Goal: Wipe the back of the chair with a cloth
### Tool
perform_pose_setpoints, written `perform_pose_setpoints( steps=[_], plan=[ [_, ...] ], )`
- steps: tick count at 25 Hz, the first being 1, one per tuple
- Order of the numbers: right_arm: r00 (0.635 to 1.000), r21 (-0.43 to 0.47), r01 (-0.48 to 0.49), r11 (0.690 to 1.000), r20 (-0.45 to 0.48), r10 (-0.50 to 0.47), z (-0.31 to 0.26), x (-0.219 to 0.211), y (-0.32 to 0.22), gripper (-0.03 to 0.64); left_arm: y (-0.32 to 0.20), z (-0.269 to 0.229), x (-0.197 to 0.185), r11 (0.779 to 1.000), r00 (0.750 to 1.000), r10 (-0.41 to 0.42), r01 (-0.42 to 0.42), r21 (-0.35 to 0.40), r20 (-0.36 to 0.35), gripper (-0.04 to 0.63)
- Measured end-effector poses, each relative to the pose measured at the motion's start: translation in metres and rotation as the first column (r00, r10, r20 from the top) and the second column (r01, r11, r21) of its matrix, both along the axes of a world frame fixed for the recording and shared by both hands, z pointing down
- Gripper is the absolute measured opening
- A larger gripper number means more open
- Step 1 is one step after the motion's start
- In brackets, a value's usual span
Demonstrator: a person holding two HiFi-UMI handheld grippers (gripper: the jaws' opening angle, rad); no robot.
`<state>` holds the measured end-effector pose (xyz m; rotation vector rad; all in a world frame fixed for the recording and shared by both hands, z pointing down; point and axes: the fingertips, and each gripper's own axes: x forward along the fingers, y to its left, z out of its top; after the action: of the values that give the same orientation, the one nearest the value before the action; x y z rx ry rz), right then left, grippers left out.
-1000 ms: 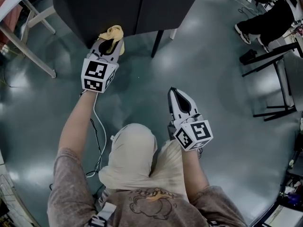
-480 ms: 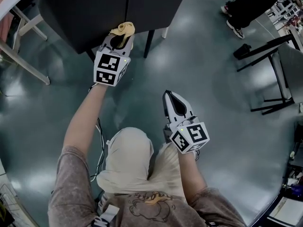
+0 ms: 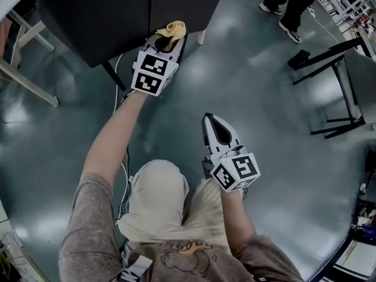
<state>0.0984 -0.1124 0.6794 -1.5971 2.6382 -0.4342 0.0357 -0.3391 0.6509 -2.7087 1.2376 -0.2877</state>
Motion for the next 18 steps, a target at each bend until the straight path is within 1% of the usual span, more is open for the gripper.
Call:
perform_pose_setpoints(
  steps=[3,10,14,18],
  plan=[
    [1.0,-0.004,-0.018,1.0,0.001,0.018,0.002,0.004,0.0,0.025,-0.007,0.004,0.024,0.999,0.999,0.032,-0.032,-0.011,-0.018,0.051],
    [0.999,-0.007,-0.049,0.999,-0.006,0.049,0.007,0.015,0.002,0.025,-0.012,0.012,0.075,0.99,0.991,0.13,-0.131,-0.046,-0.012,0.051],
    [0.997,-0.004,-0.073,0.997,-0.011,0.073,0.01,0.027,0.001,0.025,-0.01,0.012,0.089,0.987,0.989,0.149,-0.15,-0.055,-0.021,0.051],
    [0.996,-0.003,-0.086,0.996,-0.003,0.086,0.011,0.03,0.001,0.025,-0.001,0.013,0.085,0.986,0.987,0.158,-0.159,-0.06,-0.016,0.052]
  ],
)
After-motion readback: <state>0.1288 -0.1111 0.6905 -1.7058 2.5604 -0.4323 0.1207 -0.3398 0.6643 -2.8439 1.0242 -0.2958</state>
